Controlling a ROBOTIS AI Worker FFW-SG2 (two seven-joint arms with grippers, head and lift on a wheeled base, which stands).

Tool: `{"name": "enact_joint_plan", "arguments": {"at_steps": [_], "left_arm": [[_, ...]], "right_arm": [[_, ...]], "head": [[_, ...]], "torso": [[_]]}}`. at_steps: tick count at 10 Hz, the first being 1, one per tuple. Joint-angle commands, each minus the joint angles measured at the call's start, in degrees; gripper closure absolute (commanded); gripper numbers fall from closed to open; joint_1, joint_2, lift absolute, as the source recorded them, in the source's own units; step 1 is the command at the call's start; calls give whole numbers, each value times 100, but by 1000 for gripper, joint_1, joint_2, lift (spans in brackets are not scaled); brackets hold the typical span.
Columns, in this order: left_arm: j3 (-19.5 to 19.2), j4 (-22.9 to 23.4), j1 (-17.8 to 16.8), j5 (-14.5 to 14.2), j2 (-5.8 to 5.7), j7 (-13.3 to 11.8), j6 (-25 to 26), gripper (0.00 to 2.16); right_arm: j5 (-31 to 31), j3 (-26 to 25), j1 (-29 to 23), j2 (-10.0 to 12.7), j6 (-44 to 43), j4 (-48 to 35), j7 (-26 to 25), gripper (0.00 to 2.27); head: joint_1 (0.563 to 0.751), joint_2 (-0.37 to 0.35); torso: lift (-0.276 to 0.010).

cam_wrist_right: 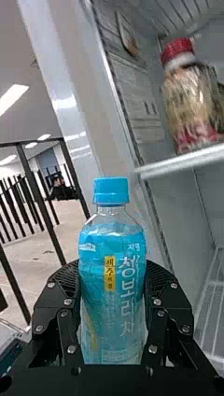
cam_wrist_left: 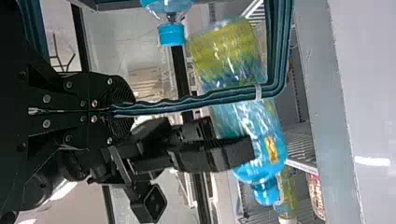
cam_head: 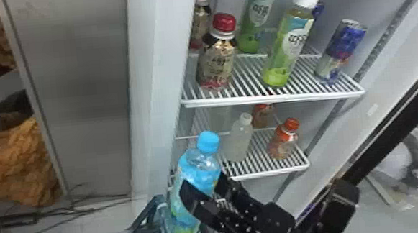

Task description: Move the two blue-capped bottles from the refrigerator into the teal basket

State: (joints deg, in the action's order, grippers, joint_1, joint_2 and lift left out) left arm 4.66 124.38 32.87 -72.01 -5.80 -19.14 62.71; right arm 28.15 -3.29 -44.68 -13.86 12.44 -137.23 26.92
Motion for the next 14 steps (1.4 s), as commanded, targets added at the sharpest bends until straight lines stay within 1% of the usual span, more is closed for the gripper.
{"name": "enact_joint_plan", "arguments": {"at_steps": [1,2,3,4,5,6,7,8,9,11,12,14], "left_arm": [[0,0,3,3,0,-2,0,1159],[-9,0,3,3,0,-2,0,1159],[0,0,3,3,0,-2,0,1159],[-9,0,3,3,0,-2,0,1159],[0,0,3,3,0,-2,-14,1159],[-9,0,3,3,9,-2,-14,1159],[-9,0,3,3,9,-2,-14,1159],[-17,0,17,3,9,-2,-14,1159],[-17,0,17,3,18,-2,-28,1159],[-26,0,31,3,18,-2,-28,1159],[-26,0,31,3,26,-2,-42,1159],[-26,0,31,3,26,-2,-42,1159]], "right_arm": [[155,-5,-18,15,120,104,-2,707],[190,-31,-32,32,162,90,-2,705],[182,-49,-32,32,176,90,24,616],[147,-84,-32,50,162,118,94,449],[94,-110,-32,59,134,118,129,335],[15,-110,-32,67,-21,104,121,279],[-240,-225,-32,129,-218,20,121,282],[-715,-453,-32,270,-583,-121,112,283],[-1075,-638,-32,384,-1090,-149,24,283],[-1638,-796,-116,489,-1863,-191,-310,283],[-1893,-813,-229,525,-2144,-290,-530,283],[-2051,-813,-496,586,-2243,-444,-890,279]], "head": [[695,-350],[695,-350],[695,-350],[695,-350],[695,-350],[695,-350],[695,-350],[695,-350],[695,-350],[695,-350],[695,-350],[695,-350]], "torso": [[-165],[-165],[-165],[-165],[-165],[-165],[-165],[-165],[-165],[-165],[-165],[-165]]}}
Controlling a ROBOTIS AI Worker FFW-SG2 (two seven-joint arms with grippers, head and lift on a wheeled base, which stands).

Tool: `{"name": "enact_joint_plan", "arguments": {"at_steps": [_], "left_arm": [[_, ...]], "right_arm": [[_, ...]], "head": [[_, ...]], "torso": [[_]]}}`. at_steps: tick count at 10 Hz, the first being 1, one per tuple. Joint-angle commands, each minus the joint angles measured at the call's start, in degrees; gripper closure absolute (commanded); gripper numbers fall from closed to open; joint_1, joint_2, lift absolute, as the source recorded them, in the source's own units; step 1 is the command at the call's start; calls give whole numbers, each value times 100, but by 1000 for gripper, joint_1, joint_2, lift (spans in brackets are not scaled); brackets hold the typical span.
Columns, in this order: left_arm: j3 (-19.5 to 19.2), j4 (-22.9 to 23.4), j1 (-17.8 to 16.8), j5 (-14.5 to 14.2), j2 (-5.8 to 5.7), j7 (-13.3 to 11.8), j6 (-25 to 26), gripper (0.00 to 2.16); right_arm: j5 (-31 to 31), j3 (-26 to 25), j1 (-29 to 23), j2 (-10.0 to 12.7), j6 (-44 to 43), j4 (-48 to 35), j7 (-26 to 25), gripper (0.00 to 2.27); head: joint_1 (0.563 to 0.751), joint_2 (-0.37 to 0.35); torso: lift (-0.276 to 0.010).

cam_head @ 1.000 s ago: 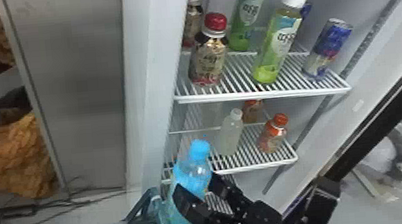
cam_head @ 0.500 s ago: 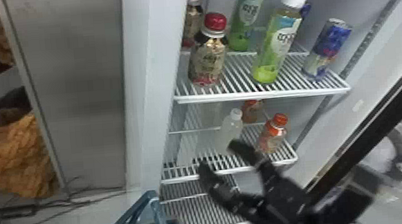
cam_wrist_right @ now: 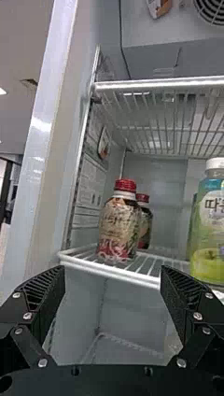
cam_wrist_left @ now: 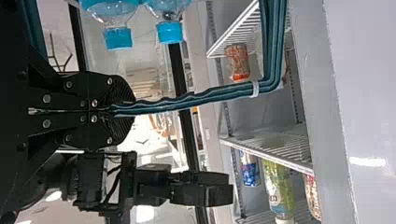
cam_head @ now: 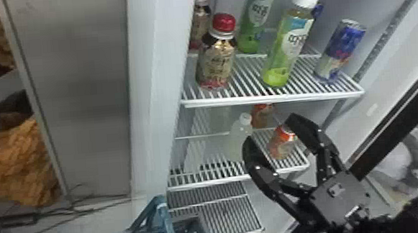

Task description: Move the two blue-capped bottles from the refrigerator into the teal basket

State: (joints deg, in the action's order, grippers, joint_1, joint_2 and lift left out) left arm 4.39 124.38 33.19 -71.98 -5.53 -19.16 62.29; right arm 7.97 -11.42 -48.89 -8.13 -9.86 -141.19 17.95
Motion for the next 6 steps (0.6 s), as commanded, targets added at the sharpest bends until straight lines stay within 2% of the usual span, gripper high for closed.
{"name": "enact_joint_plan", "arguments": {"at_steps": [1,4,6], "left_arm": [[0,0,-1,8,9,0,1,1159],[18,0,-1,8,9,0,-13,1159],[27,0,-15,26,9,0,-13,1159]], "right_arm": [[-67,8,-215,39,-13,-105,-160,277],[-50,35,-398,136,-196,134,-547,211],[91,35,-328,180,-365,556,-564,104]], "head": [[695,-350],[695,-350],[695,-350]], "torso": [[-165],[-165],[-165]]}}
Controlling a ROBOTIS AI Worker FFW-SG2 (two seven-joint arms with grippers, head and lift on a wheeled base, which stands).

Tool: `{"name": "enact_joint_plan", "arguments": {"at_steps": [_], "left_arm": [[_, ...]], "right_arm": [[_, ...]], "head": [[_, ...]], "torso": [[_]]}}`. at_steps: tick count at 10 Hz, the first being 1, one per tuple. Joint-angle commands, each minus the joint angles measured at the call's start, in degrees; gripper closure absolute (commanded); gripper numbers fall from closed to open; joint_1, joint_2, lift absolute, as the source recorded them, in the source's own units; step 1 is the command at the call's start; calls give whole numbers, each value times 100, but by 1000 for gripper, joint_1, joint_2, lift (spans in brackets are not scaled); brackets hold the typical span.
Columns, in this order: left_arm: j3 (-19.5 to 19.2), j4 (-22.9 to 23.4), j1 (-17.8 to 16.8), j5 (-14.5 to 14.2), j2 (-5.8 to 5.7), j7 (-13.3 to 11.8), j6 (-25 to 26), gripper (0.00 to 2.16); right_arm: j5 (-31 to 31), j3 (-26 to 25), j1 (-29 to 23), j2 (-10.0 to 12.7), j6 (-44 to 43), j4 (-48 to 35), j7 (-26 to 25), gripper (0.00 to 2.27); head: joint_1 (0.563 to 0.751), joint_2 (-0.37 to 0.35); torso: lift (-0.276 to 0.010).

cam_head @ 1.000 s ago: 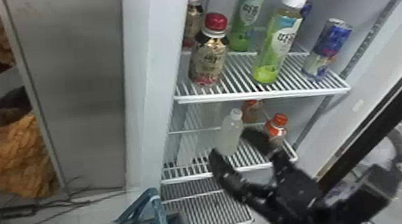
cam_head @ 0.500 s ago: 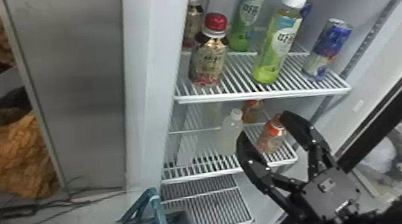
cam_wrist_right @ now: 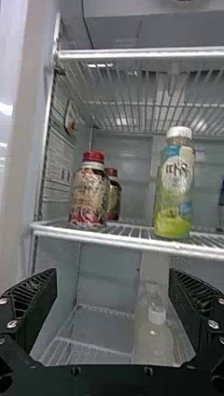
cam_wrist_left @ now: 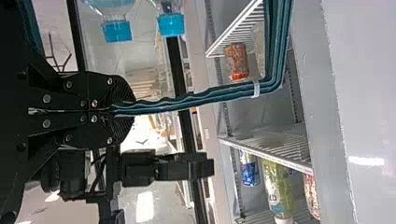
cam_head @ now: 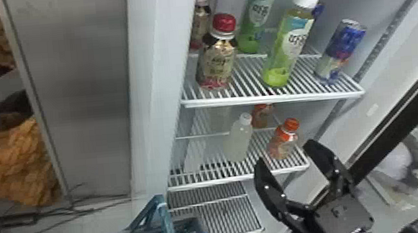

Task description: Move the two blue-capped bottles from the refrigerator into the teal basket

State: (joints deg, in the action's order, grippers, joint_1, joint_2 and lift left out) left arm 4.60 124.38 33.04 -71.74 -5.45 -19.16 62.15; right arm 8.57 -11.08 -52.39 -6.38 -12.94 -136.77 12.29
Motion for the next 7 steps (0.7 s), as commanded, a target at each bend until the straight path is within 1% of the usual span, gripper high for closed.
{"name": "enact_joint_plan", "arguments": {"at_steps": [1,2,7], "left_arm": [[6,0,0,11,0,0,0,1159],[6,0,0,11,0,8,0,1159],[24,0,-14,11,0,0,0,1159]], "right_arm": [[110,1,50,14,-141,269,2,91],[198,18,92,14,-211,395,2,90],[206,44,106,23,-197,452,-7,98]], "head": [[695,-350],[695,-350],[695,-350]], "torso": [[-165],[-165],[-165]]}}
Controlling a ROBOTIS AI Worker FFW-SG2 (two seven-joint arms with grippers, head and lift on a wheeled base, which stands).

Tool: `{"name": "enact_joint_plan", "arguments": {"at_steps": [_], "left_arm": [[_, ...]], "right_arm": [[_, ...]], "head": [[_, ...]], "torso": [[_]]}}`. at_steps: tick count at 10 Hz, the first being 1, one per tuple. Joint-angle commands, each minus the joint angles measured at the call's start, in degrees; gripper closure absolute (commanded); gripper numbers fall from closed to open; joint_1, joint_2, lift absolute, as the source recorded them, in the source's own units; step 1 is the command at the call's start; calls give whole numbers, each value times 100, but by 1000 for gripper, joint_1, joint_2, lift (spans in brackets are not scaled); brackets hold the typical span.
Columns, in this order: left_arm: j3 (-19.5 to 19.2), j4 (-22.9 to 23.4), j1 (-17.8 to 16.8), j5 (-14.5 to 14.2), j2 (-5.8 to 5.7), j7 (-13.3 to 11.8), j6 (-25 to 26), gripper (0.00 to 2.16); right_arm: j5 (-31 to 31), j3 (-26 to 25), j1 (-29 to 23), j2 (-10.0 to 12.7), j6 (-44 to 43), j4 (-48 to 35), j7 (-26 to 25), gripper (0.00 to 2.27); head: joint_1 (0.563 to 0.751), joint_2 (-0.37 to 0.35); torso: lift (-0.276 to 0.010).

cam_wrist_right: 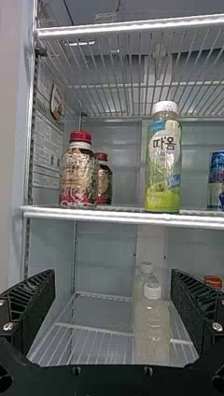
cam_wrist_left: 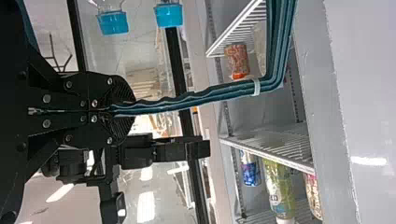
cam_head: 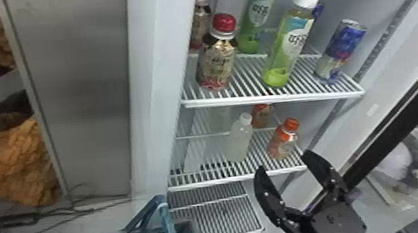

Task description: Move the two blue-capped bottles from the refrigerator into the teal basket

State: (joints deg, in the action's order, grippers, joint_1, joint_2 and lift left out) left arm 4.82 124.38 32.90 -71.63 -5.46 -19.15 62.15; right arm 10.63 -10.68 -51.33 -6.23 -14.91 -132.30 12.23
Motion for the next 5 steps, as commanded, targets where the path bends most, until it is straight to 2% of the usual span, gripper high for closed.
{"name": "enact_joint_plan", "arguments": {"at_steps": [1,5], "left_arm": [[2,0,0,0,-7,7,0,1159],[2,0,0,-9,-7,7,0,1159]], "right_arm": [[-18,5,1,-1,0,4,-2,99],[-44,23,29,-1,0,4,-2,104]], "head": [[695,-350],[695,-350]], "torso": [[-165],[-165]]}}
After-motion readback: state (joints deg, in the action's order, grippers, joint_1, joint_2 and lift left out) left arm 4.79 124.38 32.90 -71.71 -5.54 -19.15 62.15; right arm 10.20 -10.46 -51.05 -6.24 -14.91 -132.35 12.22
